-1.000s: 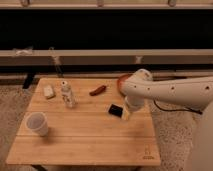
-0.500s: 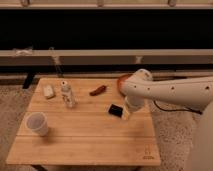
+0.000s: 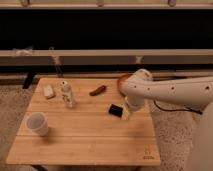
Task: Place the pepper on the white sponge
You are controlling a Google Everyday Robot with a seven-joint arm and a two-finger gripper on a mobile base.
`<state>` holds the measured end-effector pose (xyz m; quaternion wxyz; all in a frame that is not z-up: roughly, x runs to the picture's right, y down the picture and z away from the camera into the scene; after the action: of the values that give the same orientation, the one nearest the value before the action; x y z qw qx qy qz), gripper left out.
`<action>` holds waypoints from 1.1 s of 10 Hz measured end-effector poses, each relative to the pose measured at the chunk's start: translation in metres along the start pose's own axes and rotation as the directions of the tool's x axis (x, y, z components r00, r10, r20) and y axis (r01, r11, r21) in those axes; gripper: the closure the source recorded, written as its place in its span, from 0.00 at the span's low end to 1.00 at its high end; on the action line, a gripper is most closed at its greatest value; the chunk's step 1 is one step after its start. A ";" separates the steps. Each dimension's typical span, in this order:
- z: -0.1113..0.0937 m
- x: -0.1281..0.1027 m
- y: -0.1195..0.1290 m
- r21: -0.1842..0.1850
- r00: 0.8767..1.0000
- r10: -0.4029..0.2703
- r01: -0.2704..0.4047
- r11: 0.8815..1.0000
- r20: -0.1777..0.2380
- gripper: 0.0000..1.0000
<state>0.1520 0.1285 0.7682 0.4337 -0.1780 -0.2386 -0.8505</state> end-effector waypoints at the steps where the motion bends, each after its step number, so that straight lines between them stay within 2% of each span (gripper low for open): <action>1: 0.000 0.000 0.000 0.000 1.000 0.000 0.000 1.000 0.000 0.20; 9: -0.001 0.001 0.002 0.001 1.000 -0.008 0.008 1.000 -0.004 0.20; 11: -0.003 0.015 0.007 0.003 0.998 -0.051 0.051 0.999 -0.043 0.20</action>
<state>0.1491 0.1132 0.7755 0.4172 -0.1524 -0.2355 -0.8644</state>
